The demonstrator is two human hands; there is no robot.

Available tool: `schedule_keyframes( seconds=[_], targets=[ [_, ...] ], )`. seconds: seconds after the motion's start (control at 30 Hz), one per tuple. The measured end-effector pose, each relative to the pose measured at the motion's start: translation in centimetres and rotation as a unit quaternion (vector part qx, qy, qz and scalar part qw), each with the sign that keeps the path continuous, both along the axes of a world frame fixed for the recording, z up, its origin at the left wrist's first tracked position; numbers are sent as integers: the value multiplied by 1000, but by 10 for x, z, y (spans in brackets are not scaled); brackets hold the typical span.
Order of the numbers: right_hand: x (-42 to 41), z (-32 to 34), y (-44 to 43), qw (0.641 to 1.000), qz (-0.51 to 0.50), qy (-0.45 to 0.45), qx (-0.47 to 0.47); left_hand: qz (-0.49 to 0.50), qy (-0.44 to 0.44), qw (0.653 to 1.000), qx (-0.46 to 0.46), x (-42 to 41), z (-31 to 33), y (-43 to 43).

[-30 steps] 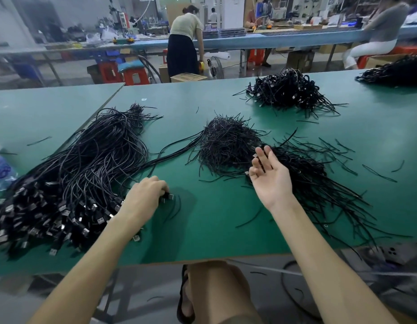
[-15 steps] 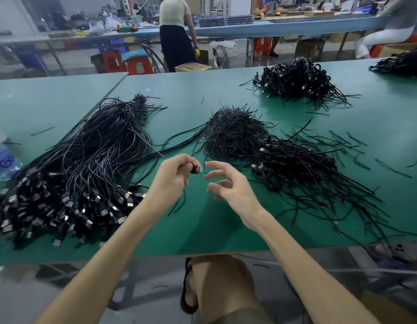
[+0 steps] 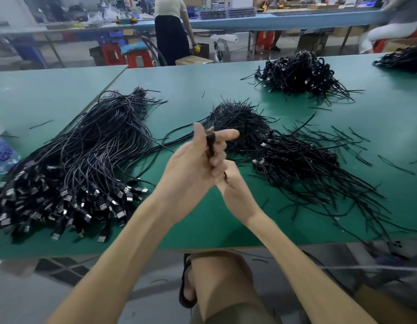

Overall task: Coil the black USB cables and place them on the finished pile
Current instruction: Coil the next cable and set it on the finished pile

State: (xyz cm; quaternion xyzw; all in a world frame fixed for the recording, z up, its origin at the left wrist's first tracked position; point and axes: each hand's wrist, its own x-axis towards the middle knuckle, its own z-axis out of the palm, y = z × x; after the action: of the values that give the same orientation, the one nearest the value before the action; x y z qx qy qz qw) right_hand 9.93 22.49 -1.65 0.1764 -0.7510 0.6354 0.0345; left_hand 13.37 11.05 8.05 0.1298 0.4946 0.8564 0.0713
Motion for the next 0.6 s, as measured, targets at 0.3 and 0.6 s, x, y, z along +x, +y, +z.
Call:
schedule_keyframes(
  seconds=[0.3, 0.6],
  targets=[
    [22, 12, 46, 989, -3, 72, 131, 36, 40, 999, -3, -7, -7, -13],
    [38, 17, 72, 947, 3, 117, 299, -64, 20, 996, -55, -4, -23, -30]
  ],
)
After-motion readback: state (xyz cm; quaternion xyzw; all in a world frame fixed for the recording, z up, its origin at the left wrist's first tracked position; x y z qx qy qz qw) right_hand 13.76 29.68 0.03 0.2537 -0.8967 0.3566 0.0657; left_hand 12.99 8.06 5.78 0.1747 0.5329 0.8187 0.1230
